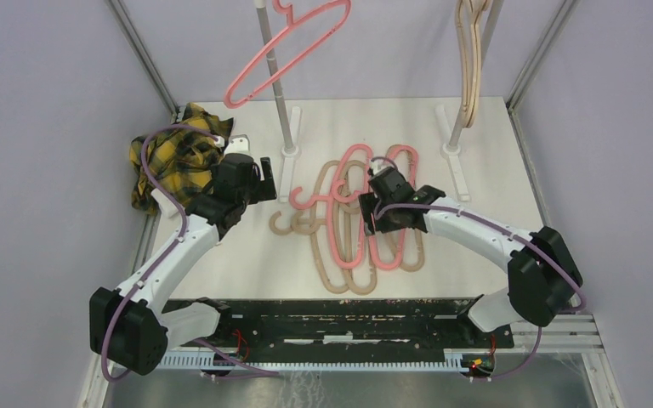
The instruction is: Organize the hangers
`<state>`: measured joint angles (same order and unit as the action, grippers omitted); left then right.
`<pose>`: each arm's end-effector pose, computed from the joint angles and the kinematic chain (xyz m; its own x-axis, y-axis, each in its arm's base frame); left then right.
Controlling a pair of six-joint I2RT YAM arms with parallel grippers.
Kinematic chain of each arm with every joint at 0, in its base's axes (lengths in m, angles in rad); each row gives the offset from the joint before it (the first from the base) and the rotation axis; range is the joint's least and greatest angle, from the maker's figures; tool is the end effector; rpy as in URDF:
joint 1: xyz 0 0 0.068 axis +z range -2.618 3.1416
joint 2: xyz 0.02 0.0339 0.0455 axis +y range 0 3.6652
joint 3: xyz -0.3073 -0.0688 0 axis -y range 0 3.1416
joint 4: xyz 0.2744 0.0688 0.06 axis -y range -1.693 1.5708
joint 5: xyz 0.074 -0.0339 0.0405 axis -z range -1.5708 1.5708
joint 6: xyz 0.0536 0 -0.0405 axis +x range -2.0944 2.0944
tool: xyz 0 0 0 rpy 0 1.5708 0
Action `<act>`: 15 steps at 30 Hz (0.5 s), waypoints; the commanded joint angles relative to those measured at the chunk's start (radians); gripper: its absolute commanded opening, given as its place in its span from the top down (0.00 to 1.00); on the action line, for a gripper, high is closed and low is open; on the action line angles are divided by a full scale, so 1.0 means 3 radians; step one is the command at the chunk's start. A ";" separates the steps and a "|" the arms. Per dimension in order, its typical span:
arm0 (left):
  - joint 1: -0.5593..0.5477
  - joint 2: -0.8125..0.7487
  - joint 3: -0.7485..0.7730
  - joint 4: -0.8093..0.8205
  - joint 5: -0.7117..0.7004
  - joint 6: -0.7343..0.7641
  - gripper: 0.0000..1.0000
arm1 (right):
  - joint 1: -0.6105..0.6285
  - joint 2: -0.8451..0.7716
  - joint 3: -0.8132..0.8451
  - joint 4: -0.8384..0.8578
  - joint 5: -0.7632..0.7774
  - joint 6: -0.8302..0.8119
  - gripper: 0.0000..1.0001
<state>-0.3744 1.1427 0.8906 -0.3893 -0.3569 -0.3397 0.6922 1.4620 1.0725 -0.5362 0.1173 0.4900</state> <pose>0.2606 -0.0823 0.3084 -0.5524 -0.1184 -0.8251 -0.1081 0.9917 -0.0699 0.2656 0.2120 0.2686 -0.8156 -0.0690 -0.5745 -0.2220 0.9542 0.2005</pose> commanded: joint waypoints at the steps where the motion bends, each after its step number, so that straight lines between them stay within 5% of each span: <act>1: 0.0018 0.0045 0.0118 0.0074 0.0030 0.0163 0.01 | 0.0146 -0.0115 -0.0271 0.0033 0.0100 -0.0018 0.27; 15: 0.0022 0.0020 0.0105 0.0047 0.0021 0.0156 0.01 | 0.0865 0.0781 0.0507 0.0107 0.0126 0.0073 0.34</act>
<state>-0.3744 1.1645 0.8906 -0.3912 -0.3557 -0.3397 0.8925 1.6009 1.1179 -0.5426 0.1421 0.4923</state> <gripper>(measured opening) 0.993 0.656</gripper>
